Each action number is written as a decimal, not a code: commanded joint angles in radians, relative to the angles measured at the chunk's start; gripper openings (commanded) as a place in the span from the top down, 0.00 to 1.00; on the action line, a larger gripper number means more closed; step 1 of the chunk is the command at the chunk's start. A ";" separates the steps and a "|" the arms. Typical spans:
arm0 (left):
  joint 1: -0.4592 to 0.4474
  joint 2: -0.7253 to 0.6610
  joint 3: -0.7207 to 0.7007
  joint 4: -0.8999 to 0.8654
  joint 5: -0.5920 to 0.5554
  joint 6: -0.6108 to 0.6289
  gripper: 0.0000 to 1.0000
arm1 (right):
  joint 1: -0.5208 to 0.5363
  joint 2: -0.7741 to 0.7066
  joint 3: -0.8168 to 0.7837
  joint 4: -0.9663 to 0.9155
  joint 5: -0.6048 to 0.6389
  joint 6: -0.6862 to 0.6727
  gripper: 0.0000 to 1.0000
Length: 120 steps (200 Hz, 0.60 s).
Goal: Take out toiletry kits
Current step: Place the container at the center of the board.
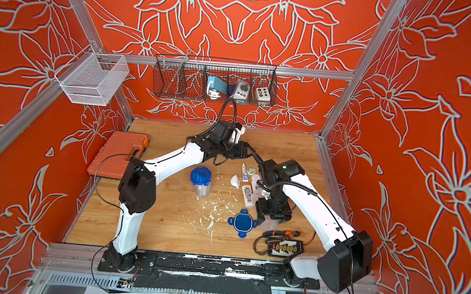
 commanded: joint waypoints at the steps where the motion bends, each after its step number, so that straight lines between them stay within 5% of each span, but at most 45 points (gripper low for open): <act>1: 0.003 -0.058 0.019 -0.025 -0.013 -0.019 0.47 | 0.005 0.017 -0.008 0.039 0.014 0.015 0.42; 43: 0.052 -0.308 -0.225 -0.006 -0.144 -0.022 0.47 | 0.092 0.041 -0.020 0.400 -0.071 0.094 0.41; 76: 0.130 -0.594 -0.525 0.007 -0.242 -0.019 0.44 | 0.210 0.236 0.013 0.695 -0.037 0.227 0.42; 120: 0.280 -0.897 -0.802 -0.085 -0.210 -0.022 0.41 | 0.263 0.537 0.201 0.705 0.104 0.304 0.44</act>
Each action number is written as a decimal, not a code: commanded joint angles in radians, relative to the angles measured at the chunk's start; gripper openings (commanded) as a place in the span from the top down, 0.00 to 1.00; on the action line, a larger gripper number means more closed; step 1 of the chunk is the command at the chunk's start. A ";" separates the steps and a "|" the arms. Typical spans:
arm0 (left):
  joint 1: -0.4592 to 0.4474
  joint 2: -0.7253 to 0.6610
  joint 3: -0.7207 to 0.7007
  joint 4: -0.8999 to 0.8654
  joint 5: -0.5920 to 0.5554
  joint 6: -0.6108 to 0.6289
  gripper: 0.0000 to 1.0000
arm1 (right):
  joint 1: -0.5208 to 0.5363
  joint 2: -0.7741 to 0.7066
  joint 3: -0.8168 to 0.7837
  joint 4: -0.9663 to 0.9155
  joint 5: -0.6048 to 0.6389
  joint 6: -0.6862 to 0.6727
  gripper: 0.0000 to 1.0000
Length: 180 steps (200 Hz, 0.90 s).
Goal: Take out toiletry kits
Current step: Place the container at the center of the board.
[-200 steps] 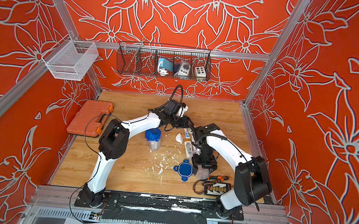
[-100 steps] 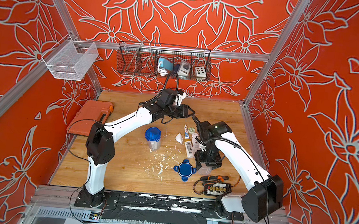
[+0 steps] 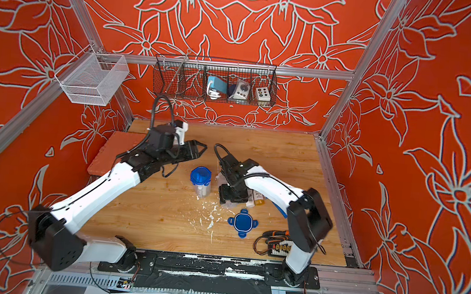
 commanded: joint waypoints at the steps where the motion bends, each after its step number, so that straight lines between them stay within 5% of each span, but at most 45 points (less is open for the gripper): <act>1: 0.041 -0.102 -0.106 -0.064 0.000 -0.003 0.41 | 0.003 0.082 0.079 0.046 0.096 0.082 0.44; 36: 0.053 -0.195 -0.220 -0.109 0.067 -0.025 0.41 | -0.021 0.162 0.094 0.003 0.115 0.117 0.44; 135: 0.102 -0.247 -0.306 -0.130 0.116 0.040 0.34 | -0.098 0.035 -0.063 -0.013 0.216 0.063 0.40; 180: 0.171 -0.216 -0.353 -0.096 0.244 0.024 0.24 | -0.090 -0.020 -0.037 0.001 0.099 -0.013 0.20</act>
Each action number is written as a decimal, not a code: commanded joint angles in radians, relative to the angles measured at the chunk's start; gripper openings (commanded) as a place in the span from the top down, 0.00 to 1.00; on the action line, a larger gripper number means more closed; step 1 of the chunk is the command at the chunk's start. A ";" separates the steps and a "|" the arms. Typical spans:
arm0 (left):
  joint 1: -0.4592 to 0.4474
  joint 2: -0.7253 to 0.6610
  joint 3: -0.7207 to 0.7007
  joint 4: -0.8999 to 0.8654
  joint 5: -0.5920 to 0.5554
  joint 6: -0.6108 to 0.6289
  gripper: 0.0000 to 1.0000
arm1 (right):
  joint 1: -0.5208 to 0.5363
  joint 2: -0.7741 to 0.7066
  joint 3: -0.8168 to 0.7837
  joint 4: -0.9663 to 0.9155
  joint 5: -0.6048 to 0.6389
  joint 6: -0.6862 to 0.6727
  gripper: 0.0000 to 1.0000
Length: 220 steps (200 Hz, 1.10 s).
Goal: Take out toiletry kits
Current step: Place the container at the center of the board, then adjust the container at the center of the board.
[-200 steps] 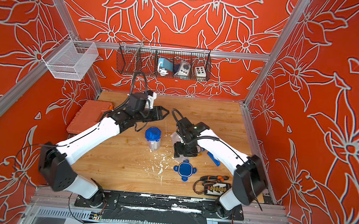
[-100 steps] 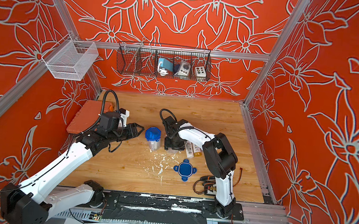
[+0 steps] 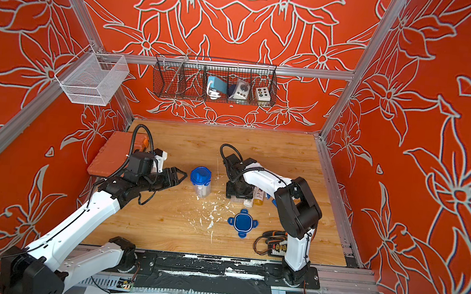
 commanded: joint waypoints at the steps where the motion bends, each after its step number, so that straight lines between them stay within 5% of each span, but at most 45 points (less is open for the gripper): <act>1: 0.036 0.021 0.002 0.026 0.097 0.002 0.24 | 0.008 -0.076 0.012 -0.032 -0.050 -0.053 0.20; 19: 0.061 0.060 0.023 0.029 0.140 0.022 0.24 | 0.010 -0.175 -0.011 -0.021 -0.035 -0.065 0.11; 49: 0.074 0.124 0.064 0.047 0.174 0.053 0.24 | 0.010 -0.336 -0.044 0.061 -0.052 -0.101 0.11; 83: 0.074 0.185 0.098 0.115 0.219 0.074 0.27 | 0.008 -0.268 0.073 0.048 -0.125 -0.140 0.63; 107: 0.066 0.234 0.122 0.135 0.209 0.119 0.29 | 0.011 -0.157 0.170 0.037 -0.201 -0.133 0.80; 157: 0.016 0.333 0.172 0.134 0.169 0.168 0.46 | 0.025 -0.042 0.245 0.079 -0.274 -0.093 0.83; 220: -0.093 0.364 0.199 0.086 -0.011 0.199 0.50 | 0.040 0.049 0.364 0.032 -0.239 -0.118 0.79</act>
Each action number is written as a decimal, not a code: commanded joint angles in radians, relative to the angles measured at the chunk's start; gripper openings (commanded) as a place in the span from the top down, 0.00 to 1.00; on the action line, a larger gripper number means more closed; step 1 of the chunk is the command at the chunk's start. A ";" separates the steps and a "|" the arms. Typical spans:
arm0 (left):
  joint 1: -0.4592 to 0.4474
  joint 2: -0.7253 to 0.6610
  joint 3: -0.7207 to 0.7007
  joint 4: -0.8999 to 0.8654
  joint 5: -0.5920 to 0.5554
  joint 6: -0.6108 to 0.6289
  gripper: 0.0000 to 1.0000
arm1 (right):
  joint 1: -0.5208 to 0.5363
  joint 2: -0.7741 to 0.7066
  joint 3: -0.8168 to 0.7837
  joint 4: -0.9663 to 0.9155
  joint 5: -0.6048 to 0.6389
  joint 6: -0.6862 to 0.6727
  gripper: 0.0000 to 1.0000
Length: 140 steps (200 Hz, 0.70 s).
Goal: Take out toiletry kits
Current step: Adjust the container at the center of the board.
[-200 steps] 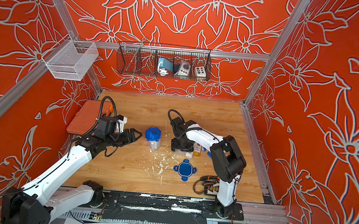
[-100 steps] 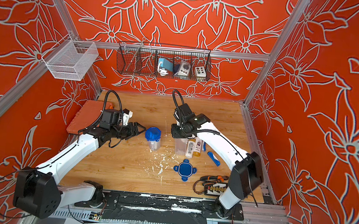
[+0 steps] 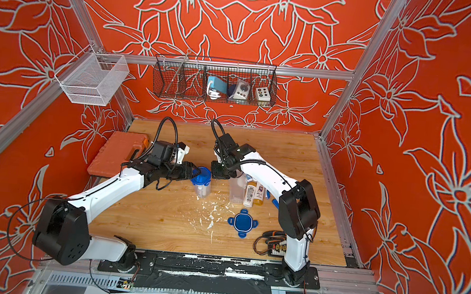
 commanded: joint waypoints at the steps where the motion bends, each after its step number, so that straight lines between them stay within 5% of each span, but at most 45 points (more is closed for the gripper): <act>1: -0.018 -0.001 0.023 -0.029 -0.084 0.032 0.50 | 0.000 0.030 0.049 -0.037 0.009 -0.010 0.79; 140: -0.109 -0.059 0.000 -0.123 -0.070 0.018 0.60 | 0.011 0.148 0.215 -0.046 -0.084 -0.082 0.68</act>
